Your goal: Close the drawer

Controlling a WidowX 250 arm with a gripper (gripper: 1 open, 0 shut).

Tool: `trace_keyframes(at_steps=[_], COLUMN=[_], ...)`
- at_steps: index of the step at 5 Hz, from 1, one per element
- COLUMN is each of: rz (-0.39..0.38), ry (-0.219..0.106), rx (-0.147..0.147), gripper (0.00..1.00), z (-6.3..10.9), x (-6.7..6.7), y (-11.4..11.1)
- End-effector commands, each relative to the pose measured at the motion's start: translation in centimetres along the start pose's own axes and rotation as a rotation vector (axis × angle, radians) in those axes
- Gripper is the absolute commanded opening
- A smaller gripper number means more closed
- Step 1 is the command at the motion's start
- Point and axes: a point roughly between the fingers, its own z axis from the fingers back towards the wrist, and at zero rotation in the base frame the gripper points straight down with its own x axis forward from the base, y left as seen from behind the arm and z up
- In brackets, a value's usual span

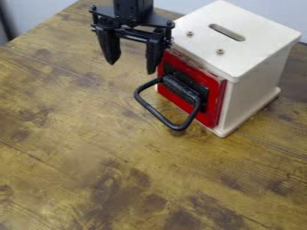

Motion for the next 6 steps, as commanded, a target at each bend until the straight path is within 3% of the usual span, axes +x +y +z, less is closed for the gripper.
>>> trace_keyframes(at_steps=[1,2,3,4,6], rz=[0.046,0.114,0.021,-0.117,-0.201], ry=[-0.063,-0.061,-0.046,-0.065,-0.082], rx=[0.004,0.013,0.004,-0.028,-0.025], gripper=[1.00,1.00,1.00,1.00,1.00], z=[1.1,0.5,1.3,1.9,1.6], x=[1.1,1.2,1.2,1.4,1.5], y=[0.5,2.0,2.5,2.1,2.0])
